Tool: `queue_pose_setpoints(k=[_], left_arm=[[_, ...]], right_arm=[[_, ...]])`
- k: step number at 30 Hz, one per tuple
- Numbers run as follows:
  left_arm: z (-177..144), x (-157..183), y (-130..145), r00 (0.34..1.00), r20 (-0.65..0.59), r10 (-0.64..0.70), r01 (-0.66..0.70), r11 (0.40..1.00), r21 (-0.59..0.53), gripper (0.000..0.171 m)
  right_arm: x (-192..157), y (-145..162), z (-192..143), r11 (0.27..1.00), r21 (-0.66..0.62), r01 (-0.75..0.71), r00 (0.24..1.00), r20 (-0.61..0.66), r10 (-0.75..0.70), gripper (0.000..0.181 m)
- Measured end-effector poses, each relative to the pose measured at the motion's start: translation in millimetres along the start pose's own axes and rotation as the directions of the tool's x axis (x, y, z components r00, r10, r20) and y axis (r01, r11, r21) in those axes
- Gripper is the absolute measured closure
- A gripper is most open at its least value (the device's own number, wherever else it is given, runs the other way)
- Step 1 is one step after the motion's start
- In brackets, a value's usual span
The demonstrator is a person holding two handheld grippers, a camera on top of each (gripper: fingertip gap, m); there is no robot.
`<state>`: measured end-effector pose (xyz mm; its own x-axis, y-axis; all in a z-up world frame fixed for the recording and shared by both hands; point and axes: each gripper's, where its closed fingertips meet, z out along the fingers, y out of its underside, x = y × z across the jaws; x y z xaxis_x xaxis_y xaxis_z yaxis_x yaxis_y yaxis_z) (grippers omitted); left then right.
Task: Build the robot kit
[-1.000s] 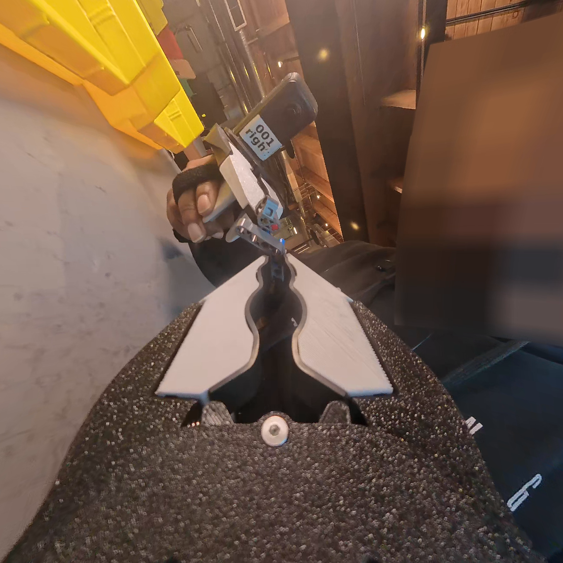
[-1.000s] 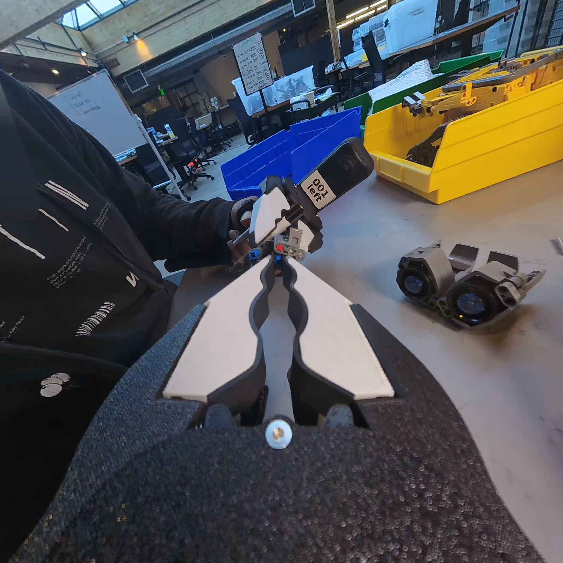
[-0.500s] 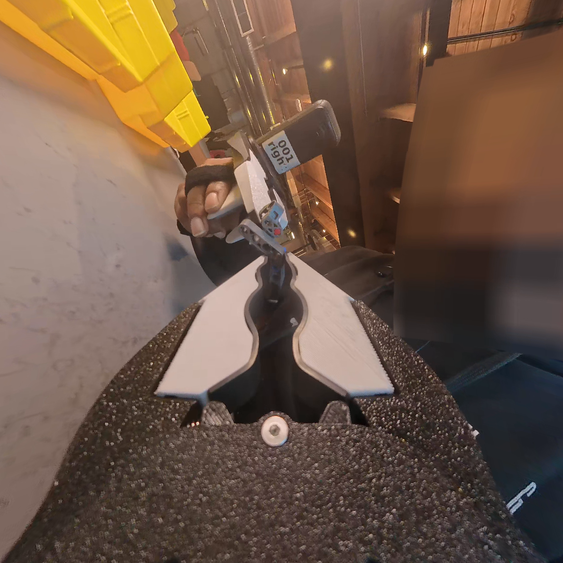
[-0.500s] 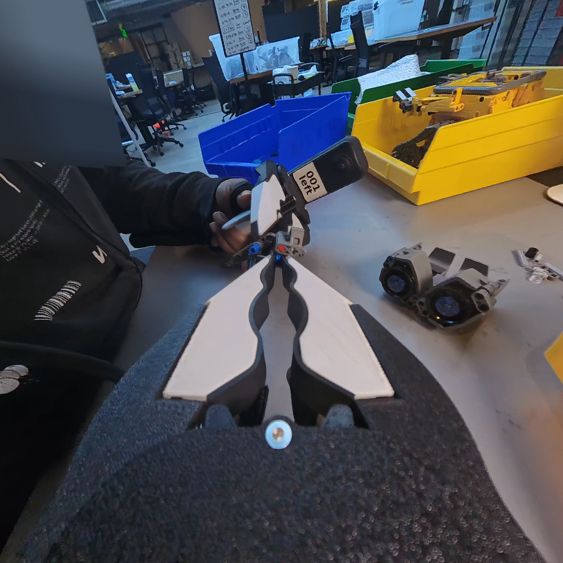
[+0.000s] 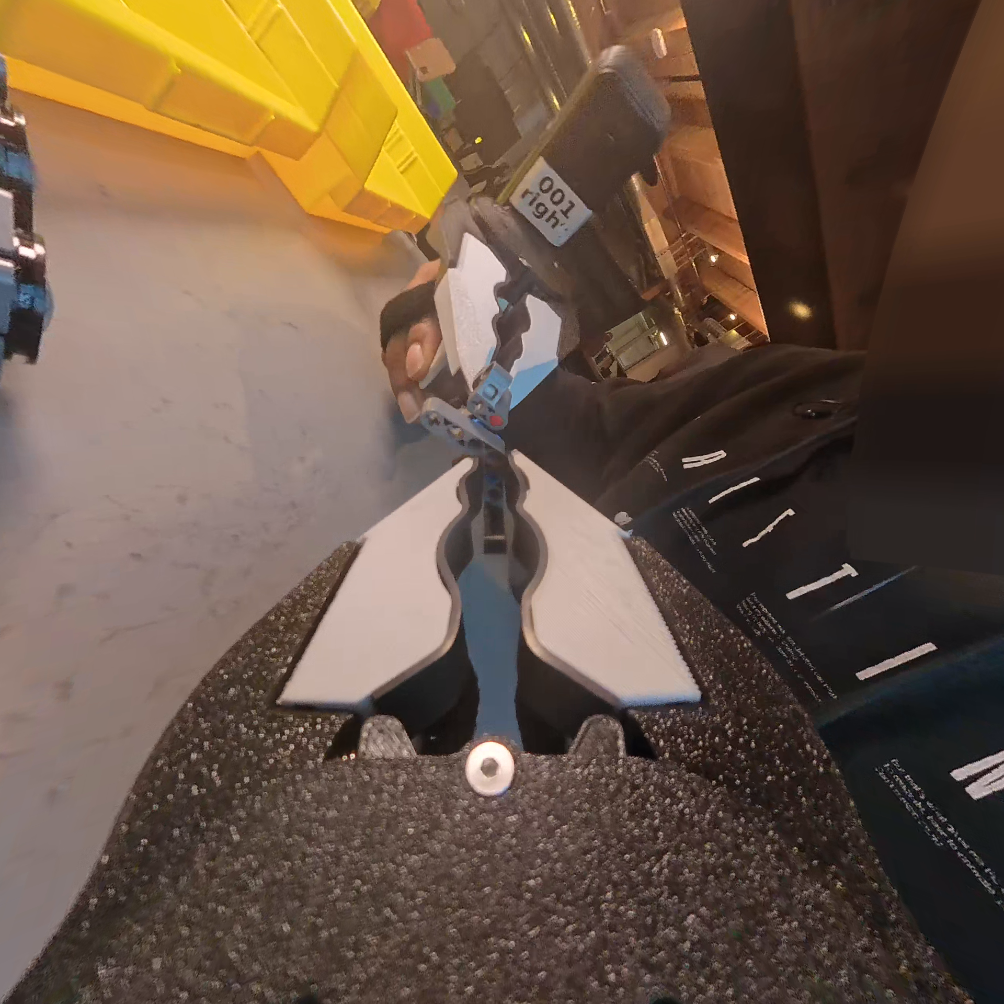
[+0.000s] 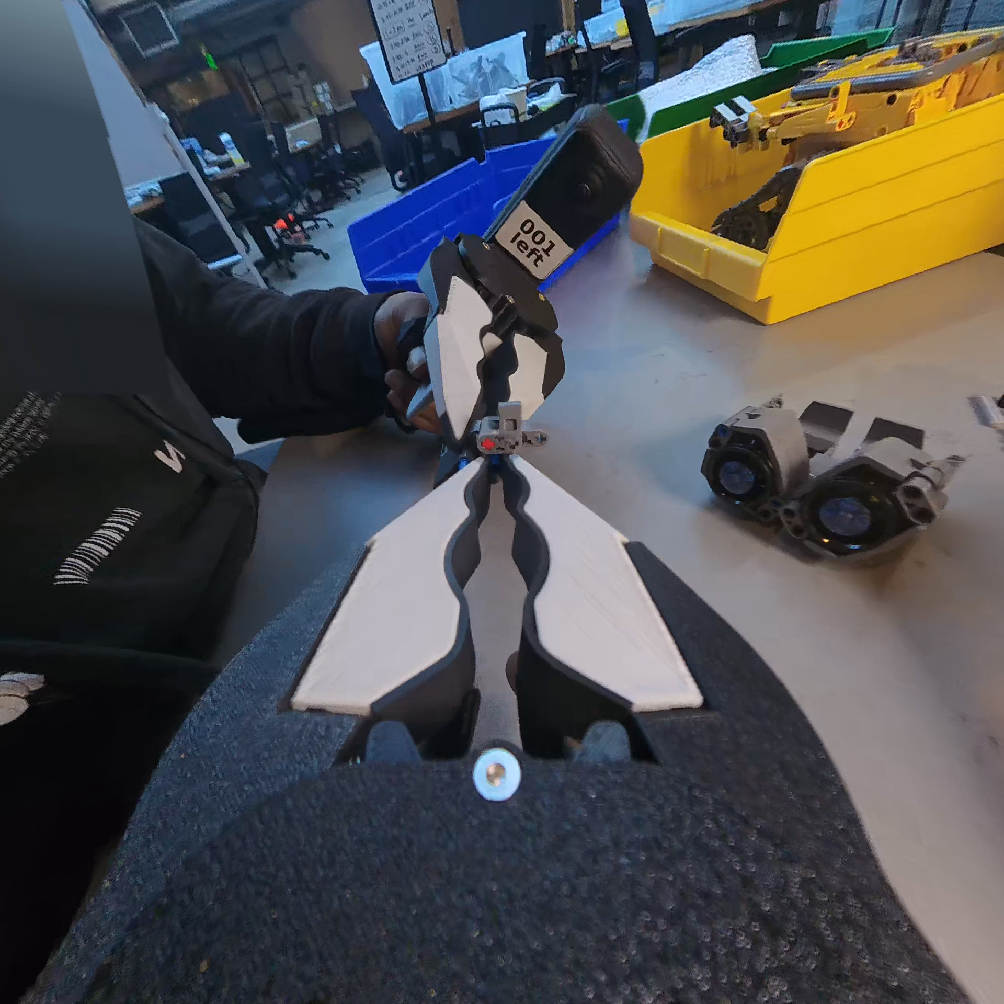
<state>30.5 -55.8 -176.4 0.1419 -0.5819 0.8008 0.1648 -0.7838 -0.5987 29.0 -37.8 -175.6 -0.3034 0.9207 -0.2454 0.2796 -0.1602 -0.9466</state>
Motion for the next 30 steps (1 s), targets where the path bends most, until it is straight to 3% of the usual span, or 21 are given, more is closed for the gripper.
queue_pose_setpoints(k=[12,16,19,22,30], left_arm=[[-1.0,16.4,-1.3,0.995,-0.102,0.022,-0.021,1.0,0.01,0.165],[-1.9,13.4,-1.0,0.997,-0.076,0.029,-0.03,1.0,0.001,0.165],[-1.6,9.4,1.2,0.998,-0.044,0.048,-0.048,0.999,-0.013,0.165],[-0.6,9.1,3.4,0.998,-0.048,0.048,-0.05,0.998,-0.026,0.165],[-1.3,3.7,2.5,0.998,-0.009,0.058,-0.058,0.998,-0.018,0.165]], right_arm=[[-10.0,-7.6,2.1,0.969,0.111,-0.222,0.965,0.169,0.202,0.179],[-8.3,-8.6,2.7,0.975,0.115,-0.189,0.975,0.142,0.172,0.179],[-6.9,-8.3,4.9,0.996,0.091,-0.02,0.999,0.036,0.017,0.179],[-8.3,-4.8,7.1,0.996,0.062,0.056,0.998,-0.004,-0.056,0.179],[-5.2,-3.7,8.7,0.995,0.081,-0.055,0.998,0.025,0.054,0.179]])
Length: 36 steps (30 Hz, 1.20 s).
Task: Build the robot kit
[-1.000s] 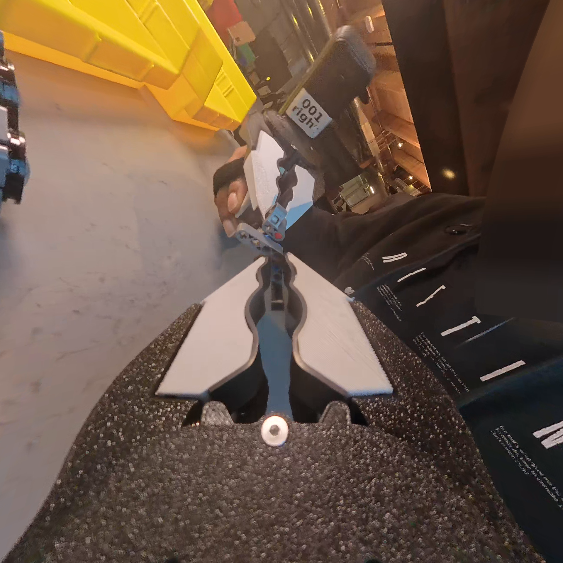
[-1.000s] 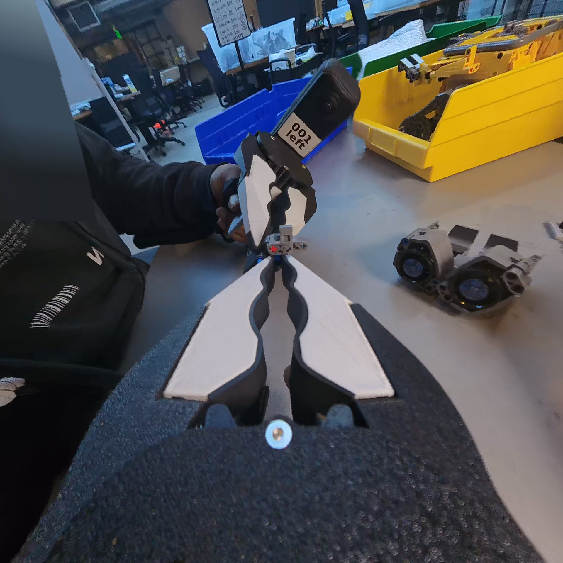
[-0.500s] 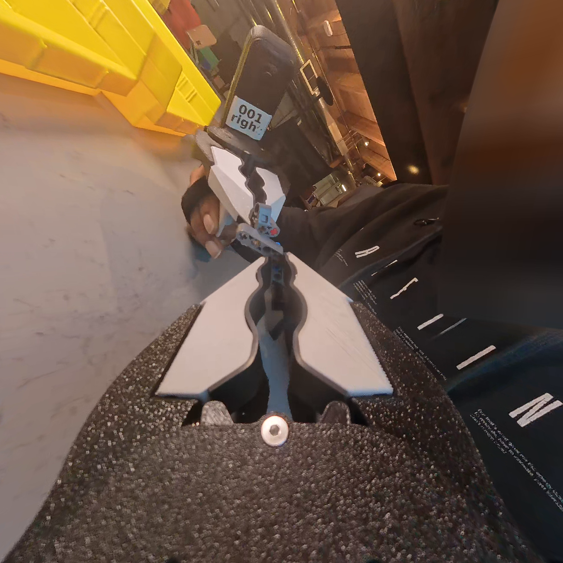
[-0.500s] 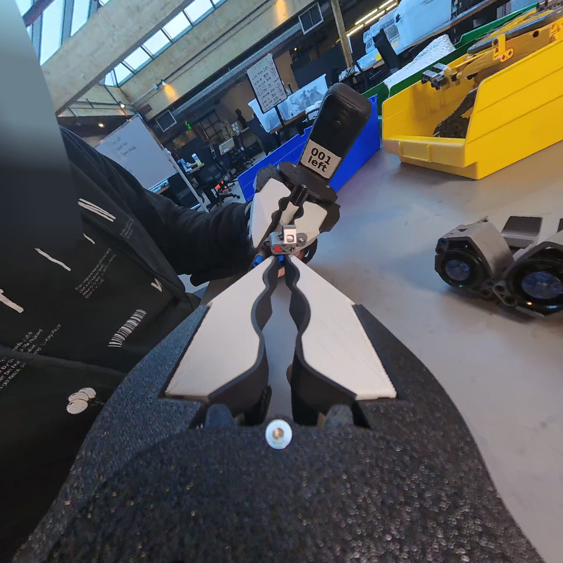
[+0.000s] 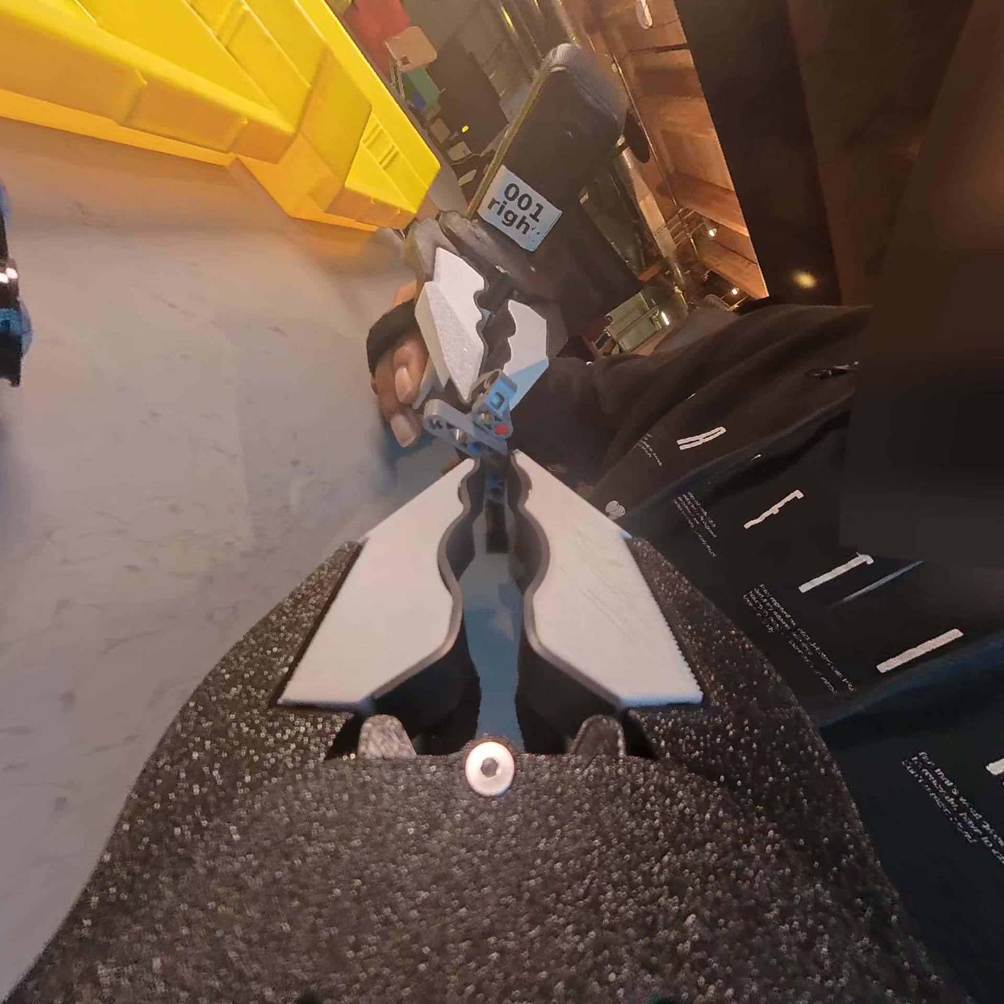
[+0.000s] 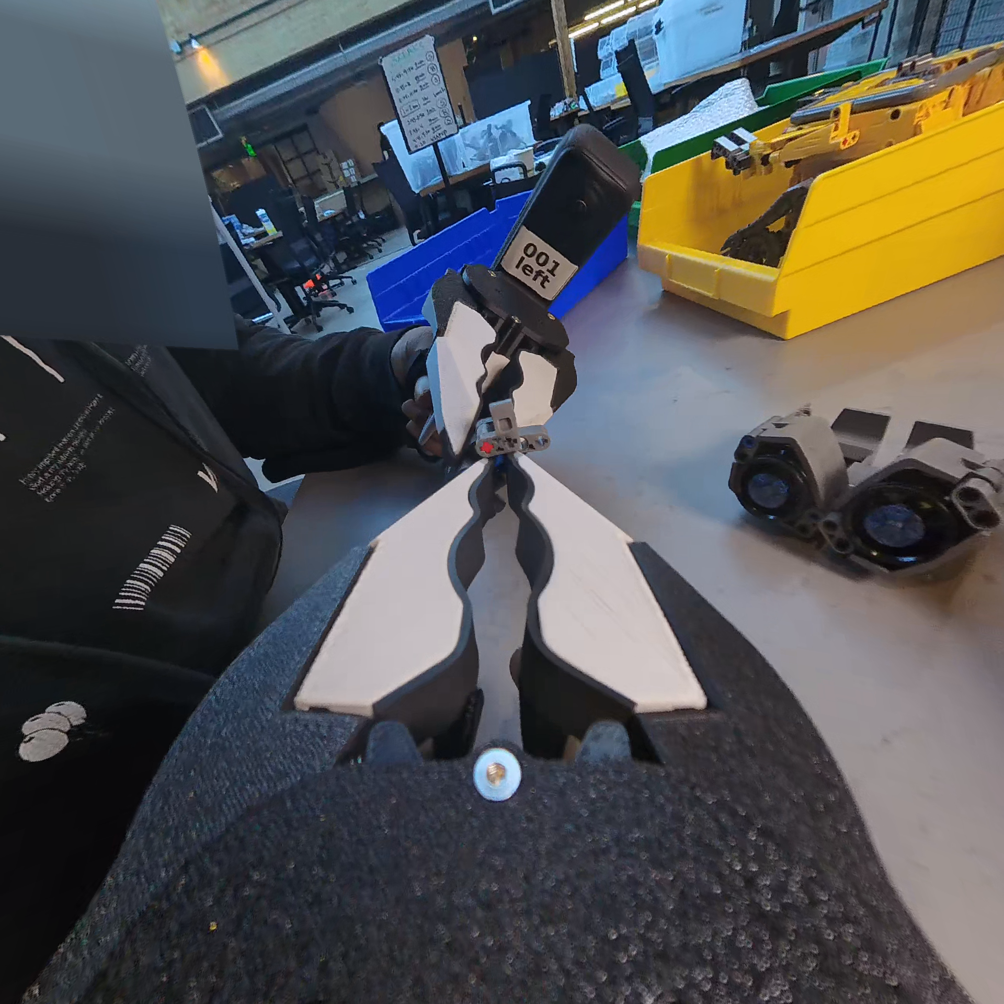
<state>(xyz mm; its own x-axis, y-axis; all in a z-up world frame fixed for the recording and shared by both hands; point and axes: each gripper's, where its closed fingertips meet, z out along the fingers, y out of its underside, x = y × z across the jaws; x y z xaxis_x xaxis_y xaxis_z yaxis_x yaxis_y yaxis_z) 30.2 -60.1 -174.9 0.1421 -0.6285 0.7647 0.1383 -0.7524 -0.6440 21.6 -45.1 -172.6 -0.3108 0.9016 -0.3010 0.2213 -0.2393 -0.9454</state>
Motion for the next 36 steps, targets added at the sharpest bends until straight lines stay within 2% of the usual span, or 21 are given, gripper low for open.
queue_pose_setpoints(k=[13,18,22,28,36], left_arm=[[-1.9,-4.4,0.3,1.0,0.007,-0.022,0.022,1.0,-0.004,0.165],[-1.9,-1.3,-11.8,0.997,-0.049,-0.053,0.057,0.996,0.071,0.164],[-6.8,-2.1,-17.6,0.998,-0.039,-0.051,0.055,0.992,0.117,0.159],[-8.3,1.8,-28.3,0.991,-0.094,-0.09,0.108,0.974,0.197,0.164],[-8.5,10.4,-16.7,0.993,-0.101,-0.065,0.077,0.99,0.117,0.165]], right_arm=[[4.6,1.1,3.5,0.999,-0.032,0.003,1.0,-0.029,-0.004,0.179],[9.5,-8.4,-2.2,0.99,0.03,-0.141,0.99,0.011,0.141,0.178],[16.6,-18.1,-6.9,0.979,0.095,-0.178,0.984,-0.007,0.18,0.179],[15.9,-22.6,-2.3,0.993,0.099,-0.071,0.993,-0.082,0.079,0.178],[2.2,-20.0,3.1,0.996,0.077,-0.045,0.998,-0.036,0.048,0.179]])
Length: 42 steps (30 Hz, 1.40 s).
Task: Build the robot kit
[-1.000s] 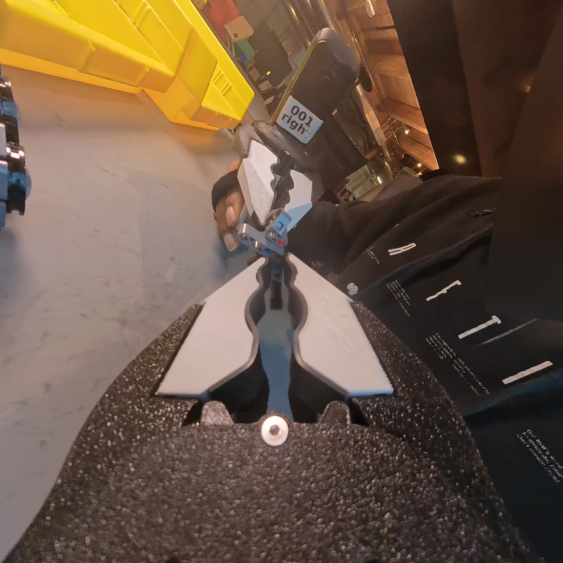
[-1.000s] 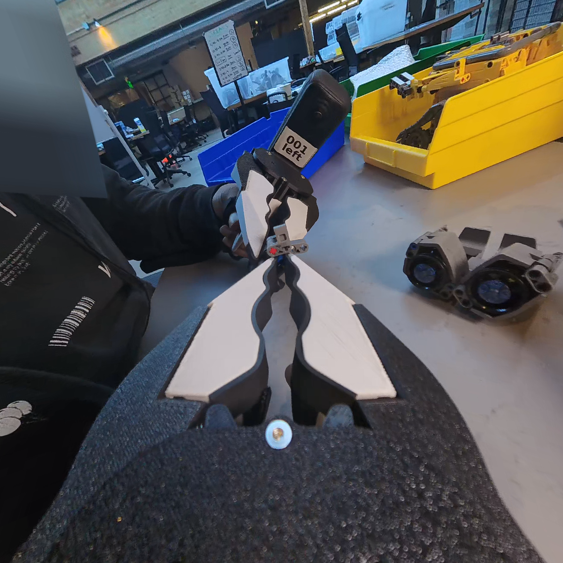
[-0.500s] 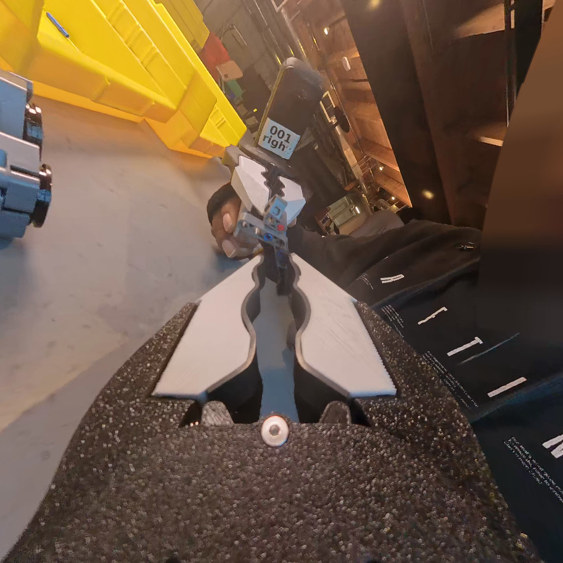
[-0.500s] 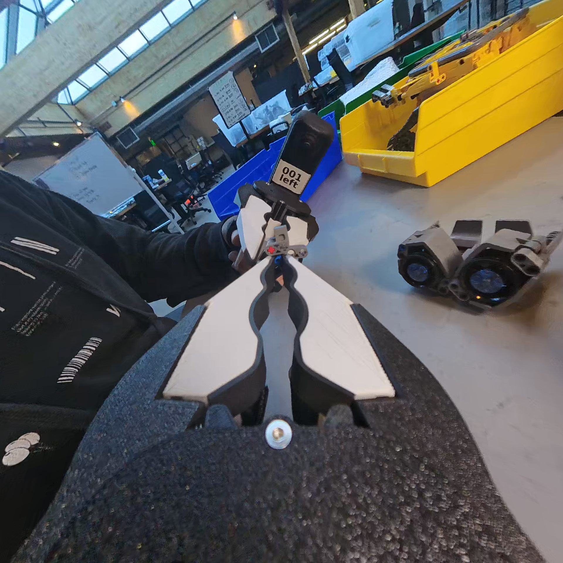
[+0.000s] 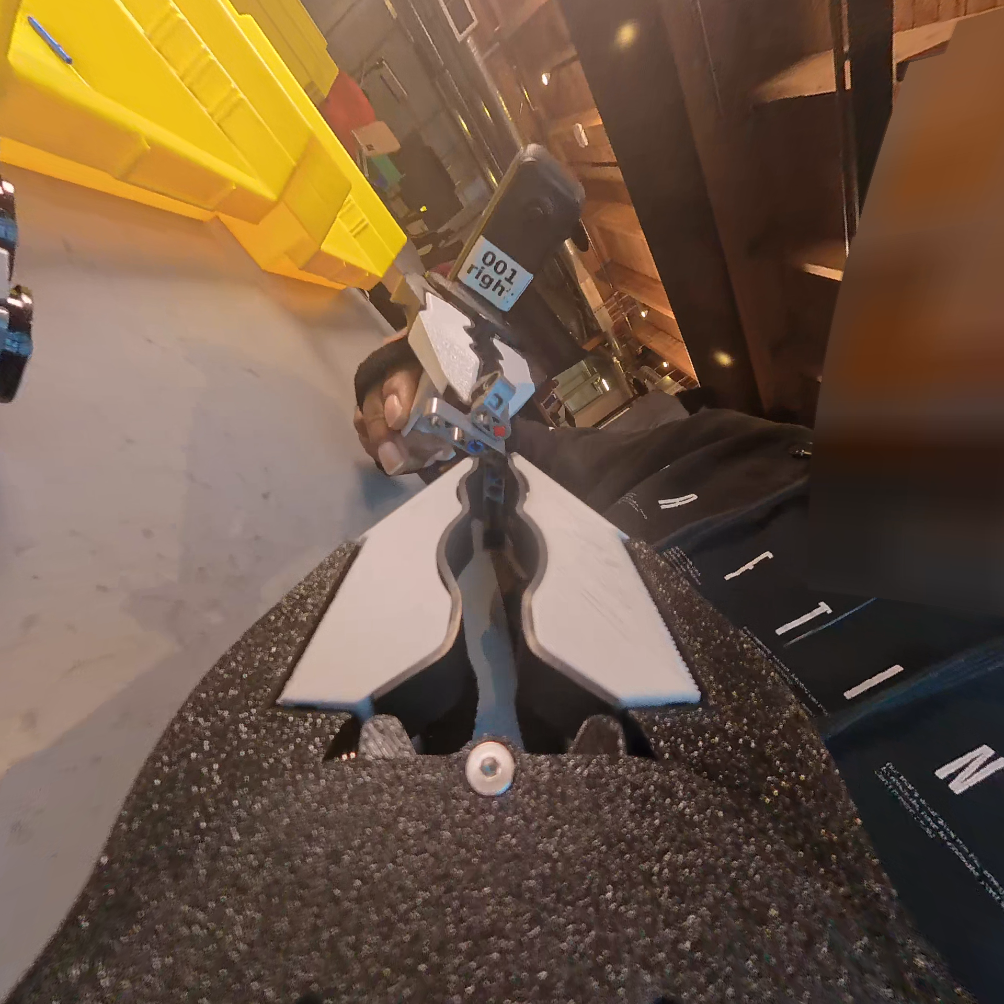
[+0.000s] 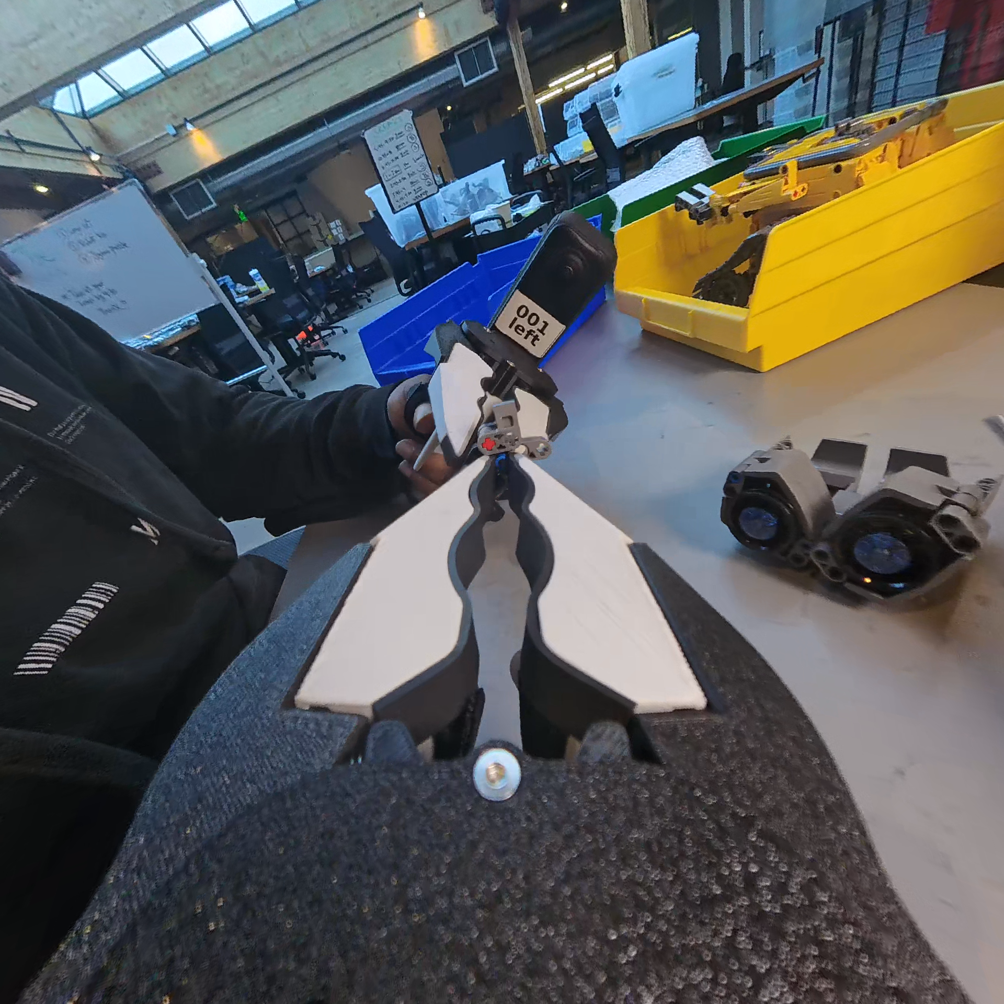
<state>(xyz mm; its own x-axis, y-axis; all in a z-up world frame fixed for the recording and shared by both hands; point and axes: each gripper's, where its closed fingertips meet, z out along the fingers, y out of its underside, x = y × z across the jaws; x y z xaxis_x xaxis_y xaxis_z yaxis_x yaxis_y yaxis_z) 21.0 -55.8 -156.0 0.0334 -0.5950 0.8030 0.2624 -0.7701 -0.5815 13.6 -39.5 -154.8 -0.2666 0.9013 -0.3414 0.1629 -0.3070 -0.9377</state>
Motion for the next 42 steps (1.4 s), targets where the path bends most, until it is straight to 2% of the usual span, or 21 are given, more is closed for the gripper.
queue_pose_setpoints(k=[7,9,14,17,21,22,24,25,29,33,35,38,40,42], left_arm=[[5.4,1.8,17.3,1.0,-0.001,0.023,-0.022,0.994,-0.105,0.166],[7.2,1.0,18.2,0.999,0.014,0.042,-0.04,0.992,-0.119,0.165],[1.5,1.6,9.0,0.983,0.08,0.164,-0.153,0.98,-0.129,0.164],[-5.1,-4.6,11.3,0.973,0.134,0.186,-0.166,0.975,-0.15,0.165],[-1.4,-12.2,26.5,0.97,0.153,0.186,-0.147,0.96,-0.237,0.165],[0.1,-15.9,31.9,0.967,0.168,0.194,-0.145,0.953,-0.265,0.165],[3.1,-16.7,38.8,0.967,0.164,0.197,-0.143,0.945,-0.295,0.164],[3.0,-18.5,38.9,0.963,0.176,0.207,-0.148,0.943,-0.298,0.164],[-3.5,-17.5,22.3,0.961,0.186,0.203,-0.16,0.962,-0.22,0.164],[-11.2,-23.9,14.4,0.947,0.225,0.229,-0.186,0.962,-0.198,0.163],[-12.5,-21.5,16.1,0.949,0.199,0.246,-0.204,0.956,-0.212,0.163],[-11.2,-12.2,25.1,0.925,0.135,0.355,-0.307,0.909,-0.282,0.164],[-8.0,-4.3,30.0,0.912,0.085,0.401,-0.361,0.884,-0.298,0.165],[-7.2,-3.3,27.9,0.92,0.083,0.382,-0.347,0.895,-0.28,0.165]], right_arm=[[-10.7,11.6,-2.3,0.996,-0.068,-0.053,0.991,0.122,0.061,0.179],[-10.3,13.9,-4.3,0.995,-0.094,-0.026,0.991,0.125,0.037,0.179],[-7.7,4.0,-5.1,1.0,-0.02,0.015,0.994,0.112,-0.012,0.177],[-9.3,0.3,-9.4,0.999,-0.009,0.032,0.991,0.128,-0.031,0.163],[-7.7,17.1,-1.2,0.976,-0.114,0.185,0.982,0.069,-0.178,0.146],[-10.2,19.7,1.4,0.971,-0.125,0.205,0.978,0.071,-0.197,0.146],[-12.8,25.6,4.7,0.964,-0.154,0.216,0.975,0.079,-0.206,0.166],[-10.7,26.7,5.1,0.963,-0.164,0.214,0.976,0.068,-0.206,0.169],[0.6,16.0,3.7,0.994,-0.112,0.006,0.999,0.033,-0.002,0.172],[14.7,18.4,6.6,0.963,-0.088,-0.254,0.967,0.005,0.256,0.172],[13.7,21.1,7.4,0.907,-0.09,-0.412,0.907,0.056,0.417,0.172],[-0.7,21.9,4.5,0.794,-0.139,-0.592,0.767,0.207,0.608,0.173],[-10.5,17.1,1.0,0.744,-0.159,-0.649,0.687,0.298,0.663,0.181],[-11.2,14.8,0.5,0.741,-0.15,-0.654,0.68,0.312,0.663,0.181]])
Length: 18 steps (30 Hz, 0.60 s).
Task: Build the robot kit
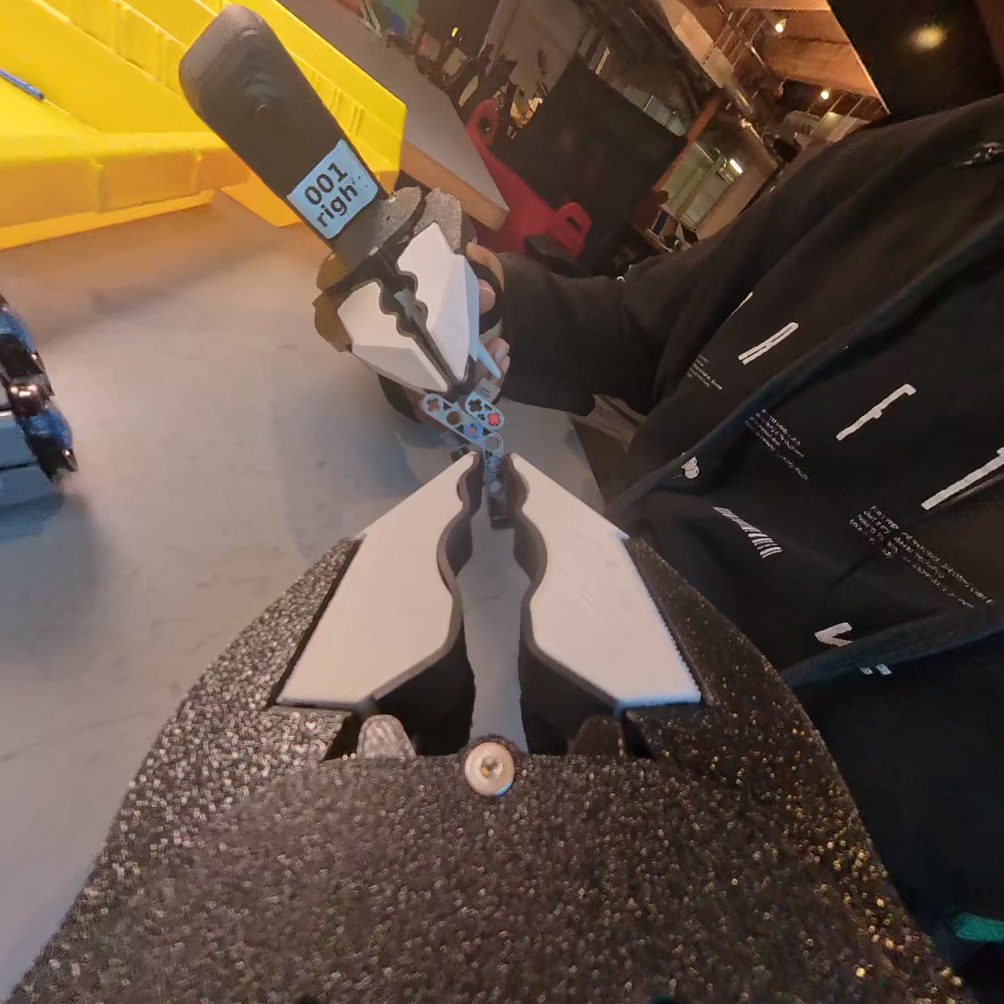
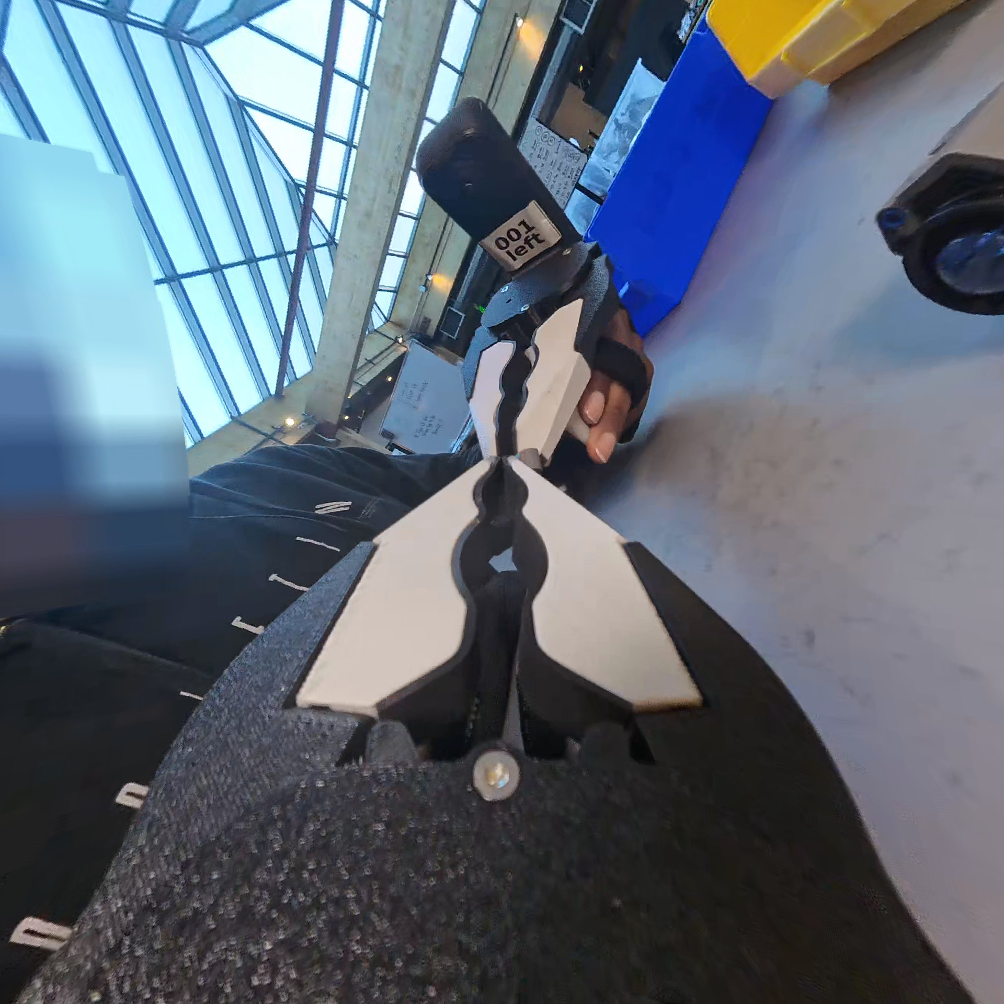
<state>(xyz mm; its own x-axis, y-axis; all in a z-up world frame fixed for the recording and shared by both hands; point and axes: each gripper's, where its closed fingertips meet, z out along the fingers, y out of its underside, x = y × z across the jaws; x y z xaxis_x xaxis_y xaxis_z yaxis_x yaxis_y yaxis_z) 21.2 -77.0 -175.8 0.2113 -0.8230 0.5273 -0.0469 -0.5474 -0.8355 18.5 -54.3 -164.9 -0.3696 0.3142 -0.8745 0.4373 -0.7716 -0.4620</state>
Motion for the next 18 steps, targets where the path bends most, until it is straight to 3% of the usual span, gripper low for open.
queue_pose_setpoints(k=[4,7,11,14,18], left_arm=[[-6.0,-6.6,-7.4,0.996,-0.011,-0.086,0.086,0.994,0.06,0.164],[-14.8,-7.9,-19.8,0.987,-0.055,-0.151,0.157,0.977,0.145,0.165],[-29.0,-14.8,-32.3,0.956,-0.129,-0.263,0.288,0.925,0.246,0.165],[-37.3,-14.8,-37.6,0.893,-0.262,-0.366,0.433,0.858,0.277,0.165],[-40.8,-14.1,-39.5,0.801,-0.397,-0.448,0.567,0.78,0.264,0.164]], right_arm=[[10.8,-10.8,-4.2,0.986,0.011,0.167,0.976,-0.141,-0.164,0.18],[16.6,-24.5,-14.3,0.936,0.002,0.353,0.898,-0.28,-0.338,0.166],[-7.7,-36.0,-16.1,0.825,0.02,0.564,0.793,-0.29,-0.535,0.157],[-11.7,-37.1,-15.3,0.676,-0.068,0.734,0.616,-0.352,-0.704,0.147],[-6.9,-34.9,-16.0,0.361,-0.295,0.885,0.23,-0.399,-0.888,0.144]])
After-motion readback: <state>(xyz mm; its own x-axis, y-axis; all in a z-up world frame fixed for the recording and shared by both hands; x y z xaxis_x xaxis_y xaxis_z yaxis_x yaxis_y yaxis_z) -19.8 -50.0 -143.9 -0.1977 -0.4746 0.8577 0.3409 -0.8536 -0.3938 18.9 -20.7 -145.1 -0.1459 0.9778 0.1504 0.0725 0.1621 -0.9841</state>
